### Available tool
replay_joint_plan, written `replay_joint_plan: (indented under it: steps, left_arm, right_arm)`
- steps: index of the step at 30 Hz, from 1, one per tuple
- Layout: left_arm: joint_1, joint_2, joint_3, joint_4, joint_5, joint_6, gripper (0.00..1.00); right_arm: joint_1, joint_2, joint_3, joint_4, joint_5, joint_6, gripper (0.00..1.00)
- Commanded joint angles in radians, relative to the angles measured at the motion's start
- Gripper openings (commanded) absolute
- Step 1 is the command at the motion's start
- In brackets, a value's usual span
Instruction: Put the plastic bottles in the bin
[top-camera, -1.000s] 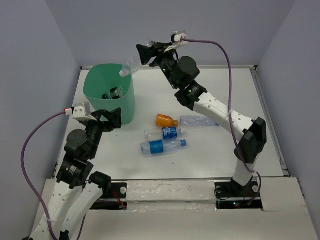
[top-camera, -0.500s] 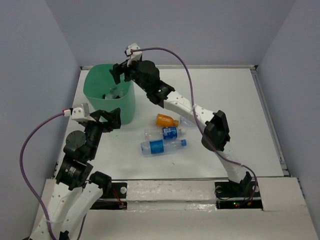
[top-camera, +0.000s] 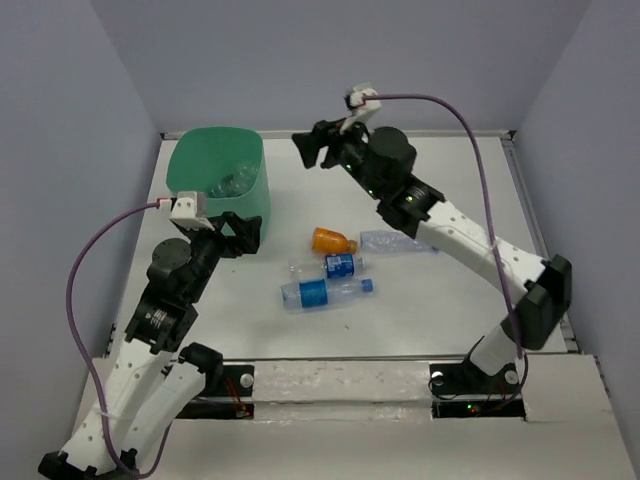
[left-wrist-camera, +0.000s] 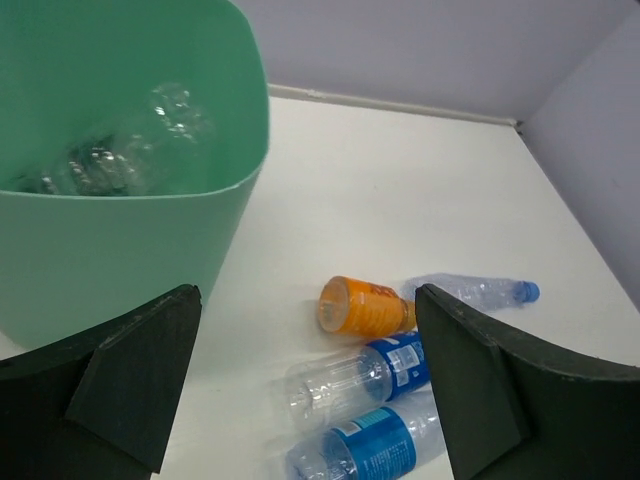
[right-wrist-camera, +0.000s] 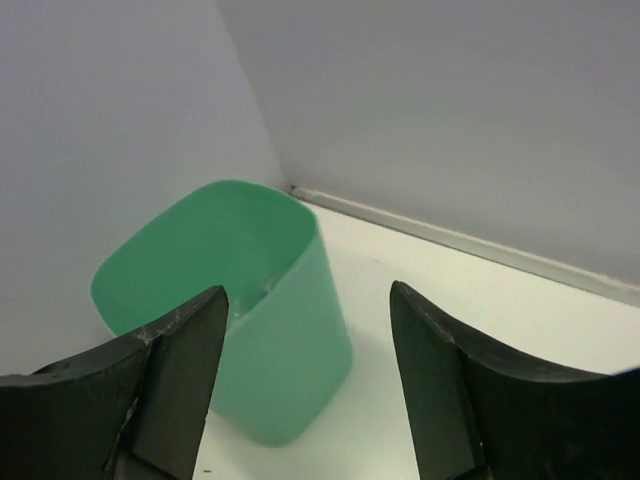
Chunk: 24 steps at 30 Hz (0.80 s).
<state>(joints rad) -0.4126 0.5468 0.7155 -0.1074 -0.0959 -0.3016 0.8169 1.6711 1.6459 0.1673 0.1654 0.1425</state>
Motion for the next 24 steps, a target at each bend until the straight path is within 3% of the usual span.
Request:
replay_joint_plan:
  steps: [1, 5, 10, 12, 13, 14, 18, 21, 24]
  left_arm:
    - [-0.003, 0.105, 0.038, 0.101, 0.241, 0.036, 0.97]
    - [-0.023, 0.283, 0.107, 0.100, 0.344, 0.047, 0.95]
    - [-0.279, 0.534, 0.284, 0.046, 0.185, 0.125, 0.95]
    - [-0.394, 0.672, 0.381, 0.051, 0.107, 0.235, 0.96]
    - [-0.420, 0.720, 0.410, 0.052, 0.107, 0.236, 0.97]
    - [-0.439, 0.823, 0.444, 0.052, 0.070, 0.305, 0.97]
    - [-0.485, 1.055, 0.657, 0.012, 0.129, 0.417, 0.99]
    - [-0.511, 1.208, 0.787, -0.006, 0.196, 0.455, 0.99]
    - [-0.552, 1.358, 0.930, -0.046, 0.209, 0.498, 0.99]
  right_arm:
    - [-0.137, -0.258, -0.458, 0.087, 0.039, 0.248, 0.68]
    - [-0.222, -0.506, -0.814, 0.090, 0.045, 0.416, 0.57]
    - [-0.222, -0.844, -1.102, 0.000, 0.129, 0.521, 0.59]
    - [-0.222, -1.133, -1.223, -0.027, 0.131, 0.591, 0.59]
    - [-0.222, -1.134, -1.256, -0.041, 0.131, 0.614, 0.59]
    - [-0.222, -1.285, -1.284, -0.061, 0.132, 0.640, 0.58]
    - [-0.222, -1.554, -1.283, -0.273, 0.190, 0.623, 0.57]
    - [-0.222, -1.629, -1.233, -0.444, 0.217, 0.594, 0.57]
    - [-0.222, -1.648, -1.219, -0.500, 0.209, 0.617, 0.56]
